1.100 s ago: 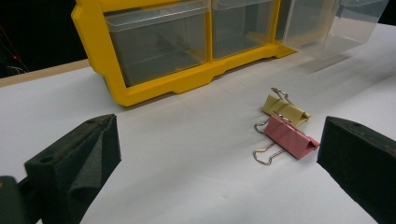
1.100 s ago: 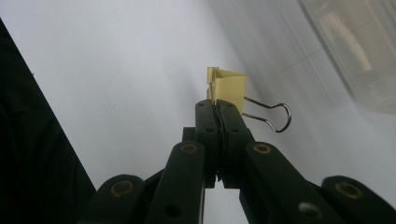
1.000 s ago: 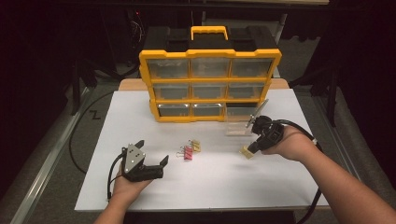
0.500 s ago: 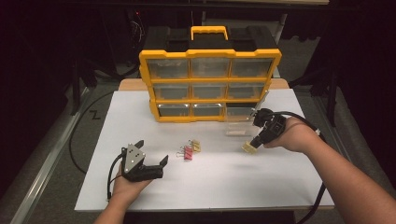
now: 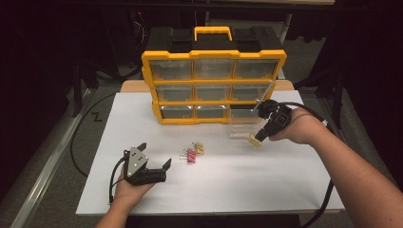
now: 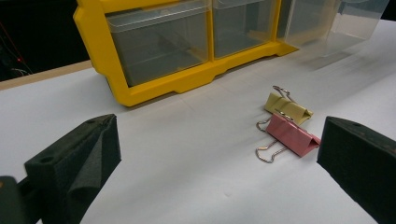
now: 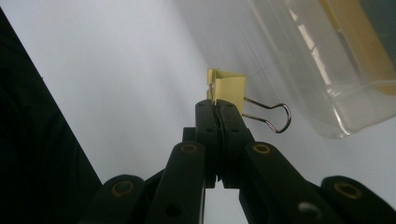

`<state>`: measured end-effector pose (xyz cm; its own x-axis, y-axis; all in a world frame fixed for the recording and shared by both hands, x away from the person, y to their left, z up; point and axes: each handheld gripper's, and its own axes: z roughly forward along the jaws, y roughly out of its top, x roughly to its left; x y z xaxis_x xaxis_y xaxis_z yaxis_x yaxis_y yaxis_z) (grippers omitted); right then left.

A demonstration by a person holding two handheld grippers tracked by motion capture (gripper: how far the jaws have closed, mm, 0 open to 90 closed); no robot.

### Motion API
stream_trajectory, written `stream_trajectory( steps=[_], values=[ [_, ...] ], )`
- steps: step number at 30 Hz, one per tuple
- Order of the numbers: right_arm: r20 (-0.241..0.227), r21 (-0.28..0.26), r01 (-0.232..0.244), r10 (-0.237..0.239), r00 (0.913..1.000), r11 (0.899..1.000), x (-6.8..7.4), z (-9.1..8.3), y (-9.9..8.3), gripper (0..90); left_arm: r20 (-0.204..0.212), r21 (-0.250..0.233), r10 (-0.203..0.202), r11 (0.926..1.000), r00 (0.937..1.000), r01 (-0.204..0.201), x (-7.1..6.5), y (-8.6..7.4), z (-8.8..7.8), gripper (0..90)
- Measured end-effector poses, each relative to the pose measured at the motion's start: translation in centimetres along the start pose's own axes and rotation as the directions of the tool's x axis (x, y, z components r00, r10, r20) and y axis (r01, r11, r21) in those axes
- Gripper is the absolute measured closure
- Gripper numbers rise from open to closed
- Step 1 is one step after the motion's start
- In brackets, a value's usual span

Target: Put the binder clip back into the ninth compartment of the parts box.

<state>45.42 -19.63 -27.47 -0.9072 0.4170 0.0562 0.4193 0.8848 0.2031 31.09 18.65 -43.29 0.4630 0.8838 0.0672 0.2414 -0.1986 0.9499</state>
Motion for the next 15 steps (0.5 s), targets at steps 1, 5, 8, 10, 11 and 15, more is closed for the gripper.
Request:
stream_trajectory(
  steps=[1,5,8,10,11,15],
  values=[
    [0.002,-0.001,0.004,-0.004,1.0000,1.000,-0.1,-0.1,0.1,90.0,0.000,0.000,-0.001,1.0000,1.0000,0.001,0.0,0.0,0.0,0.3],
    [0.016,-0.001,0.007,-0.007,0.9998,1.000,-0.2,-0.5,0.6,90.0,0.000,-0.003,-0.003,1.0000,1.0000,0.003,0.0,0.0,0.0,0.3],
    [0.026,0.004,0.018,-0.019,0.9995,1.000,-0.4,-0.9,1.0,90.0,0.001,-0.003,-0.003,1.0000,1.0000,0.003,0.0,0.0,0.0,0.3],
    [0.030,0.006,0.015,-0.015,0.9994,1.000,-0.4,-1.0,1.3,90.0,0.001,-0.005,-0.003,1.0000,1.0000,0.003,0.0,0.0,0.0,0.3],
    [0.034,0.007,0.022,-0.022,0.9992,1.000,-0.4,-1.1,1.4,90.0,0.001,-0.005,-0.003,1.0000,1.0000,0.003,0.0,0.0,0.0,0.3],
    [0.031,0.006,0.026,-0.026,0.9992,1.000,-0.5,-1.3,2.0,90.0,0.002,-0.005,-0.003,1.0000,1.0000,0.003,0.0,0.0,0.0,0.3]
  ],
)
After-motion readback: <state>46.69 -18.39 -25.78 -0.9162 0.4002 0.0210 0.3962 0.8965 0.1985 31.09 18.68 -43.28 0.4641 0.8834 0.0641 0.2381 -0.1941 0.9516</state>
